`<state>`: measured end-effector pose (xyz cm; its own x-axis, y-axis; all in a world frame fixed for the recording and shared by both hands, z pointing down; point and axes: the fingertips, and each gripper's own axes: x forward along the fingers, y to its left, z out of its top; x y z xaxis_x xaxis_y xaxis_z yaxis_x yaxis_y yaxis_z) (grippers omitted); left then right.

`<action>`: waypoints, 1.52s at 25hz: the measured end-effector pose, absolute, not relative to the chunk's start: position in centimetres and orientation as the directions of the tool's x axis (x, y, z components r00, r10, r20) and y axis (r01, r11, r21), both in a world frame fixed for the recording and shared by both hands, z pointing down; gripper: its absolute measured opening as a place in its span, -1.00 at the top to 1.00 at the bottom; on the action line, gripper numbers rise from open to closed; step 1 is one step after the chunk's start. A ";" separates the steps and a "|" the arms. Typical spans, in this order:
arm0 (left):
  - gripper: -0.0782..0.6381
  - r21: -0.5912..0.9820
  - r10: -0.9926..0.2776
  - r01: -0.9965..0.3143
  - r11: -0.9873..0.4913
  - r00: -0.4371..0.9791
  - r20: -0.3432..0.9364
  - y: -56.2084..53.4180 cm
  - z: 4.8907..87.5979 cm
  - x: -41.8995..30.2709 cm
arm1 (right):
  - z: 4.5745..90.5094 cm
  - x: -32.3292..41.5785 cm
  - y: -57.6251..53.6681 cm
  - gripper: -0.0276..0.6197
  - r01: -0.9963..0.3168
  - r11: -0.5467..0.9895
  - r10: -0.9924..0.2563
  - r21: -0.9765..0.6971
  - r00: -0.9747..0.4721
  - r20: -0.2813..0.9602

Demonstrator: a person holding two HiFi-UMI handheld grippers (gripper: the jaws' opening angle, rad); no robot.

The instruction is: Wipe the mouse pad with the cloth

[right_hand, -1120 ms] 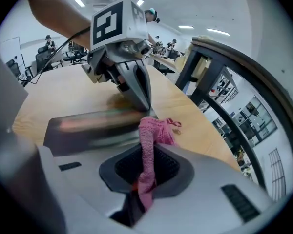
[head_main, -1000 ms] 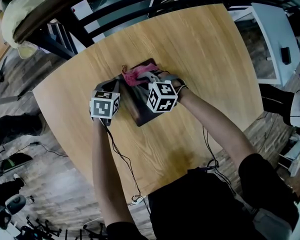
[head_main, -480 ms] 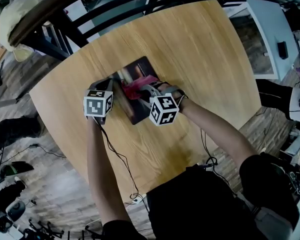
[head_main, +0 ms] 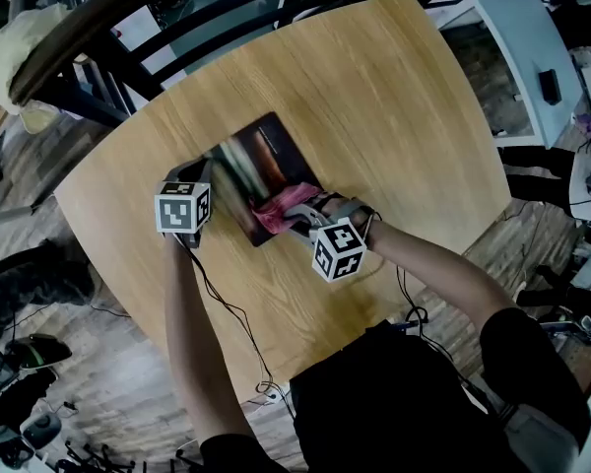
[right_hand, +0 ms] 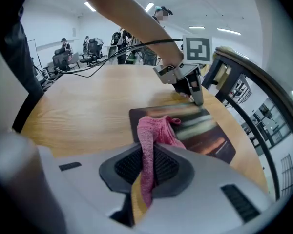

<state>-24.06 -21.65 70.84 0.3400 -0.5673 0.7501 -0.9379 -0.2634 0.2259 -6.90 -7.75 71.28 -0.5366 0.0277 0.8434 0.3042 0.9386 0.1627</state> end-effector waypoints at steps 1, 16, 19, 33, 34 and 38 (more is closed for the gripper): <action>0.72 0.227 -0.567 -0.938 -0.262 0.340 0.750 -21.6 70.9 -24.1 | 71.3 -6.4 -7.2 0.74 0.306 0.939 0.034 0.156 -0.536 0.843; 0.72 0.223 -0.568 -0.939 -0.263 0.337 0.751 -21.7 70.8 -24.0 | 65.6 -3.2 -7.3 0.74 0.195 0.981 0.122 0.011 -0.655 0.746; 0.72 0.216 -0.571 -0.940 -0.264 0.333 0.751 -21.6 70.8 -23.9 | 62.3 -4.5 -14.0 0.74 0.019 1.000 0.012 0.004 -0.738 0.674; 0.72 0.222 -0.566 -0.938 -0.267 0.339 0.752 -21.7 70.8 -23.8 | 65.6 -10.4 -32.9 0.74 -0.192 0.938 -0.343 0.288 -0.634 0.693; 0.72 0.224 -0.565 -0.937 -0.268 0.341 0.752 -21.6 70.7 -23.8 | 66.5 -10.8 -32.5 0.74 -0.166 0.945 -0.322 0.281 -0.623 0.713; 0.72 0.221 -0.568 -0.938 -0.269 0.339 0.750 -21.7 70.7 -23.7 | 69.4 -11.8 -30.6 0.74 -0.058 0.967 -0.233 0.247 -0.583 0.778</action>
